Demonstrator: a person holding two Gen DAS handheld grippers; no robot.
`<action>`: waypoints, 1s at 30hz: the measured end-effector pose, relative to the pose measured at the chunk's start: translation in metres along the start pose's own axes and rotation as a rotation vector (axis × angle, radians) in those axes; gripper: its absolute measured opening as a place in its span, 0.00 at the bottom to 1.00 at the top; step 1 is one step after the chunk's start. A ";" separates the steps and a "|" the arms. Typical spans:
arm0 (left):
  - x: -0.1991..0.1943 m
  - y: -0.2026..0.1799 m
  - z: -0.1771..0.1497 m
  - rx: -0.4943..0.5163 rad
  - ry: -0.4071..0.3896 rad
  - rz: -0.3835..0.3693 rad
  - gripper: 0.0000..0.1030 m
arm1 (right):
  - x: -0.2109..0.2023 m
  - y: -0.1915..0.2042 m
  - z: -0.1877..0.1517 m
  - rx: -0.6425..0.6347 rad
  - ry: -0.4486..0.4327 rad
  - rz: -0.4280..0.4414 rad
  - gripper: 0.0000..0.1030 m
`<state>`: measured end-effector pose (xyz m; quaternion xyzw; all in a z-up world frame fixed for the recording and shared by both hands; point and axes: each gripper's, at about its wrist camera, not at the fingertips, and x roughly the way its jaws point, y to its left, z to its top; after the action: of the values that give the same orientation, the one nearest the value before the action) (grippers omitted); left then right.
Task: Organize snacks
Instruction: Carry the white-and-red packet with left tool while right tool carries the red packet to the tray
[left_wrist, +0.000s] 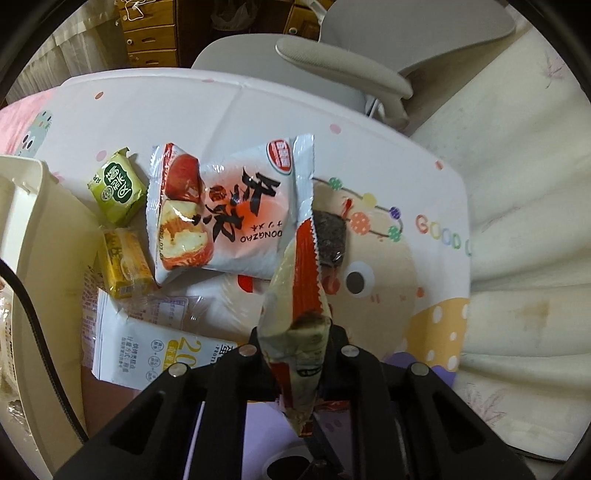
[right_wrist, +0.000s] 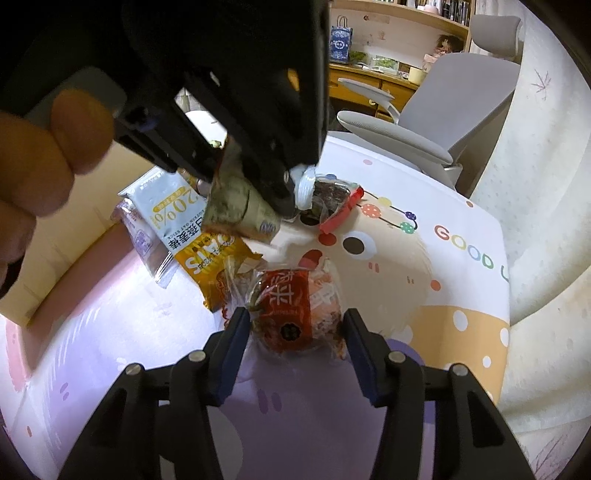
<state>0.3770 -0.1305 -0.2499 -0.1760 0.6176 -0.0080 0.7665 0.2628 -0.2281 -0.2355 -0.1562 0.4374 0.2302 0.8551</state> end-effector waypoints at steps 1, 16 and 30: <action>-0.003 0.001 0.000 -0.007 -0.009 -0.012 0.10 | 0.000 0.001 -0.001 -0.002 0.003 0.002 0.51; -0.059 0.019 -0.022 0.015 -0.063 -0.080 0.10 | -0.027 0.026 -0.021 0.080 0.096 0.081 0.50; -0.117 0.051 -0.083 0.072 -0.076 -0.041 0.10 | -0.089 0.047 -0.056 0.262 0.135 0.115 0.51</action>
<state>0.2600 -0.0777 -0.1677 -0.1610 0.5836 -0.0394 0.7949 0.1544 -0.2377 -0.1972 -0.0330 0.5286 0.2084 0.8222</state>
